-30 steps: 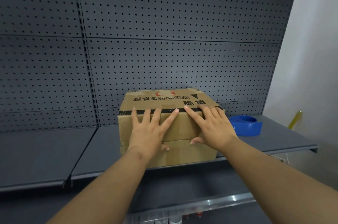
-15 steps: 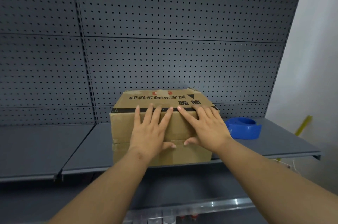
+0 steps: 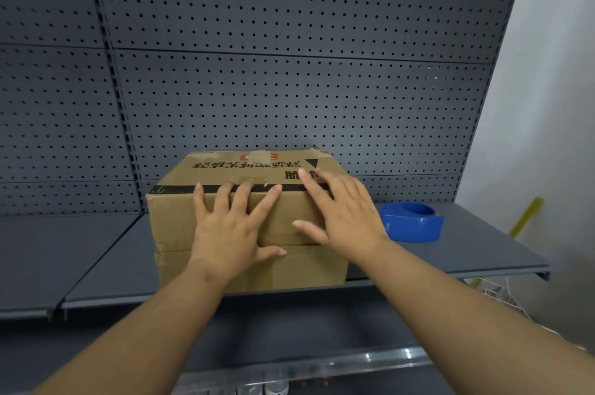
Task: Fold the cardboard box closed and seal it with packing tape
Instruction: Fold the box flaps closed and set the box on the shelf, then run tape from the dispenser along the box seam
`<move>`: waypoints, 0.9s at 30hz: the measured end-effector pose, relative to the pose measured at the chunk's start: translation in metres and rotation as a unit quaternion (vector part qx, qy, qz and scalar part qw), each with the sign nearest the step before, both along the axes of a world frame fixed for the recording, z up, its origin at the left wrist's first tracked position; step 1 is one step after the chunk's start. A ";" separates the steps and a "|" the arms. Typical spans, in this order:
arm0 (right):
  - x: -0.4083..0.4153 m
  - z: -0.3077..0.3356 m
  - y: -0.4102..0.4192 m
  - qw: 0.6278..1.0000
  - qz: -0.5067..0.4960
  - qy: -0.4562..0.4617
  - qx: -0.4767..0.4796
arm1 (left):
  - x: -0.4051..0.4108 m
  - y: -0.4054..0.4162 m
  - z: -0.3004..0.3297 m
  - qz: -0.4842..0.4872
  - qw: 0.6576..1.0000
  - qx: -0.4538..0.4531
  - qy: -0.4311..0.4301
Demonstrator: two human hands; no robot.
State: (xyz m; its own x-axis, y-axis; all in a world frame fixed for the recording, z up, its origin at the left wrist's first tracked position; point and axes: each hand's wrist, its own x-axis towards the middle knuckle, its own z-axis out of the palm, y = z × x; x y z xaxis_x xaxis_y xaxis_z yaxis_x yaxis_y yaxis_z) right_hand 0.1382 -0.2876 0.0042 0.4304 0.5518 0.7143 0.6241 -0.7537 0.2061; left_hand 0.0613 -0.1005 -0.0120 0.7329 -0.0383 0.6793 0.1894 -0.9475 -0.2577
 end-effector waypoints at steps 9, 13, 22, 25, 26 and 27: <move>0.014 0.002 -0.019 0.999 0.006 0.031 0.025 | 0.009 -0.026 0.003 0.017 1.000 -0.003 0.004; 0.023 0.007 -0.036 0.996 0.041 0.053 0.055 | 0.017 -0.042 0.004 0.024 1.000 -0.003 0.010; 0.084 -0.011 -0.086 0.923 -0.071 0.233 0.297 | 0.022 -0.041 0.003 0.031 0.999 -0.001 0.012; 0.103 -0.028 -0.097 0.926 -0.178 0.289 0.166 | 0.023 -0.041 0.003 0.020 1.000 -0.007 0.001; 0.109 -0.032 -0.099 0.923 -0.209 0.301 0.119 | 0.023 -0.041 0.002 0.015 1.000 -0.010 -0.002; 0.113 -0.035 -0.102 0.918 -0.237 0.309 0.077 | 0.023 -0.041 0.002 0.012 1.000 -0.011 -0.004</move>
State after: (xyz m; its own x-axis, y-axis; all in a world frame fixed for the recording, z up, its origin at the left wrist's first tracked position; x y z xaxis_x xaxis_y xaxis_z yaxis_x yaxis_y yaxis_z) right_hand 0.2510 -0.3895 -0.0310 0.9455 0.1119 0.3059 0.1813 -0.9610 -0.2087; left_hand 0.0838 -0.1415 -0.0104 0.7274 -0.0050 0.6862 0.2145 -0.9482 -0.2342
